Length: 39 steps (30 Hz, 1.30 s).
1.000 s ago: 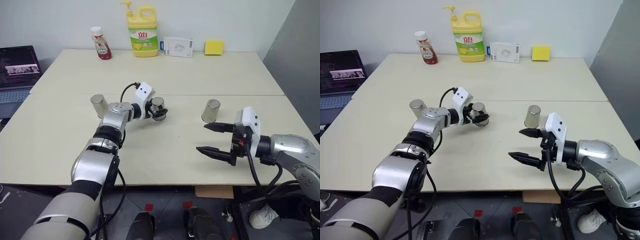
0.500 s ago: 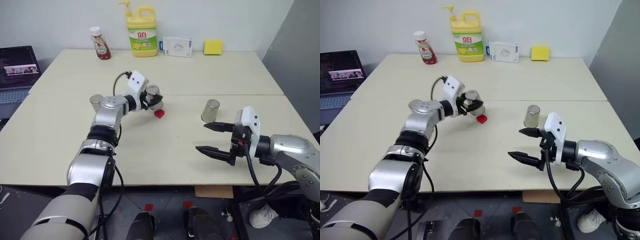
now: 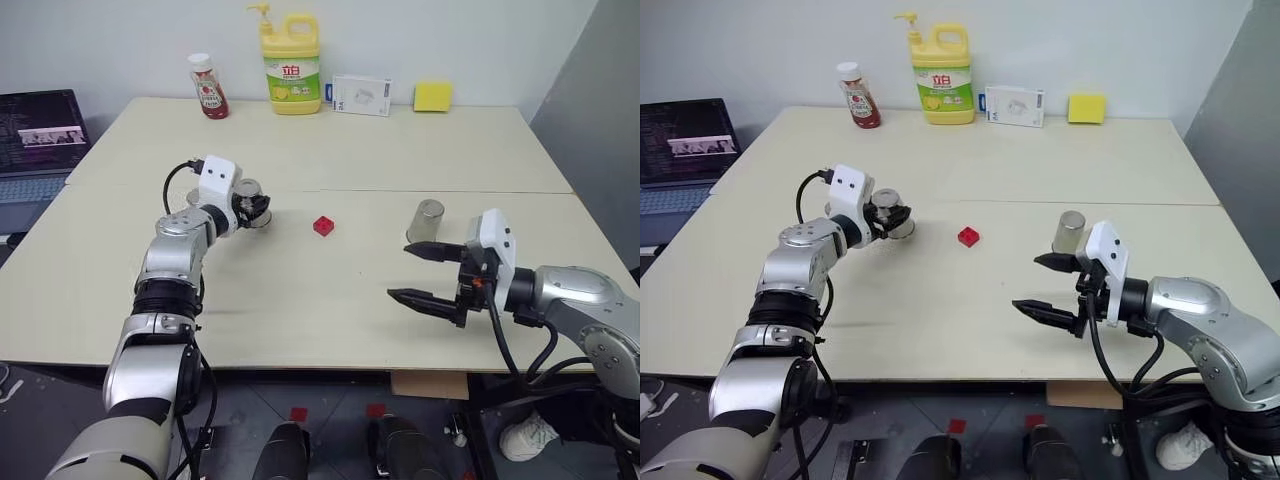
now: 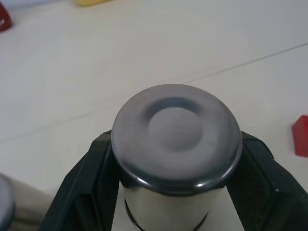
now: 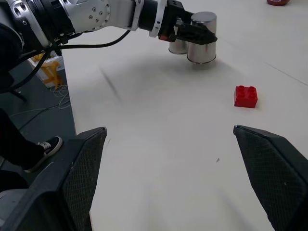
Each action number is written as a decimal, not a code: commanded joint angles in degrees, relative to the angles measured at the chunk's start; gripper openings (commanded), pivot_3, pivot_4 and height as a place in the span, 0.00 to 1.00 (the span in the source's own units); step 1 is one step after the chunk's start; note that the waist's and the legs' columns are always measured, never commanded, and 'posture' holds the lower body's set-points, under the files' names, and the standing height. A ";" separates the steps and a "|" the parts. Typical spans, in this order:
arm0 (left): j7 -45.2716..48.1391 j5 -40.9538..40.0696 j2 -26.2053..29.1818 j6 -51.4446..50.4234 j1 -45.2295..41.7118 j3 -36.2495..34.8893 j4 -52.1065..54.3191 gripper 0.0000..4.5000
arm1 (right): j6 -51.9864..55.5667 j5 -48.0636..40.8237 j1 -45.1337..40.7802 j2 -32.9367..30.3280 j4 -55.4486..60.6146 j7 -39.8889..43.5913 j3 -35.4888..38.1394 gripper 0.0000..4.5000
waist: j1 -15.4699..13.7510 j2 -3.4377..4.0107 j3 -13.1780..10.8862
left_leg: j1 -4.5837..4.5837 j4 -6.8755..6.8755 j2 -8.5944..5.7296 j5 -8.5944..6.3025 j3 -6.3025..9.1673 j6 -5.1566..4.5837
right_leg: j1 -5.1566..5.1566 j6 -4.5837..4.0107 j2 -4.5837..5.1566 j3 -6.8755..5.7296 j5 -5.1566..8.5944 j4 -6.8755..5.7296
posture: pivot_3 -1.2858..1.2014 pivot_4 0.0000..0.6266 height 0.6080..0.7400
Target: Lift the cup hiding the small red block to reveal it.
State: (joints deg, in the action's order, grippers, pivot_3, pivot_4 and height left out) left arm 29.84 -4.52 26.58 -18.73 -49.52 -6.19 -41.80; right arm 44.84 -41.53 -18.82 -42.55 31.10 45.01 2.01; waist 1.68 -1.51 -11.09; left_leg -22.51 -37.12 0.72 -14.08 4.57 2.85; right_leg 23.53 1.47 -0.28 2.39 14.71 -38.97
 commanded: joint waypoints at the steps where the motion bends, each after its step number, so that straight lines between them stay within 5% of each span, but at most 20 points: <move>1: -0.17 -1.12 0.46 0.39 -1.51 -1.28 -0.94 0.68 | -1.24 0.00 -0.99 -0.12 0.60 0.62 0.65 1.00 | -0.01 0.00 0.00 | 0.00 0.01 0.00 0.00 0.00 0.00 | 0.00 0.00 0.00 0.00 0.00 0.00 | 0.52 0.24 1.00; 8: 2.17 -3.28 0.98 -1.92 -2.63 -1.91 0.42 0.99 | -1.00 -0.22 -1.22 -0.09 0.81 0.32 0.72 1.00 | 0.02 0.00 0.00 | 0.01 0.00 0.00 0.00 0.00 0.00 | 0.00 0.00 0.00 0.00 0.00 -0.01 | 0.52 0.24 1.00; 17: 3.14 -4.01 4.58 -4.77 -1.01 -2.20 18.08 0.99 | -1.13 -0.25 -1.43 0.49 0.70 -0.53 1.02 1.00 | 0.03 0.00 0.00 | 0.00 0.01 0.01 0.00 0.00 0.00 | 0.00 0.00 0.01 0.00 0.00 0.00 | 0.52 0.24 1.00; 22: 5.36 -3.29 11.89 -10.88 3.72 -1.57 31.44 0.99 | -4.41 2.22 -1.57 1.89 -0.38 -2.14 1.90 1.00 | 0.59 0.00 0.00 | 0.08 0.07 0.05 0.00 -0.05 0.01 | 0.00 0.00 0.01 0.08 0.00 -0.01 | 0.52 0.24 1.00; 27: 15.63 -9.28 22.92 -16.26 16.18 -6.09 46.08 0.99 | -11.64 8.57 -0.28 2.37 -2.71 -2.94 2.24 1.00 | 1.18 0.01 0.00 | 0.17 0.15 0.11 0.00 -0.13 0.01 | 0.00 -0.03 -0.02 0.14 0.02 -0.01 | 0.52 0.24 1.00; 31: 25.57 -17.89 29.08 -22.01 26.19 -11.91 52.75 0.99 | -7.94 4.77 -0.45 -0.55 -4.76 1.40 4.13 1.00 | 0.82 0.00 -0.01 | 0.10 0.11 0.09 0.00 -0.09 0.01 | 0.03 -0.05 0.01 0.06 0.04 -0.01 | 0.52 0.24 1.00; 39: 29.70 -21.13 33.54 -23.05 38.68 -17.57 56.55 0.99 | -6.17 3.09 1.11 -4.46 -7.89 6.18 5.85 1.00 | 0.20 0.00 -0.01 | 0.15 0.11 0.12 -0.01 -0.11 -0.01 | 0.01 -0.09 0.00 0.06 0.06 0.01 | 0.52 0.24 1.00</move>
State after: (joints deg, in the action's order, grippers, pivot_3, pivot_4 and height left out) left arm 59.22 -25.11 58.87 -43.03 -11.90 -20.94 13.02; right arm 39.11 -37.80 -18.03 -46.22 23.07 49.87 6.14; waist 1.87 -1.51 -11.10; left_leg -22.35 -37.00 0.83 -14.09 4.45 2.84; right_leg 23.53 1.38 -0.29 2.45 14.77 -38.96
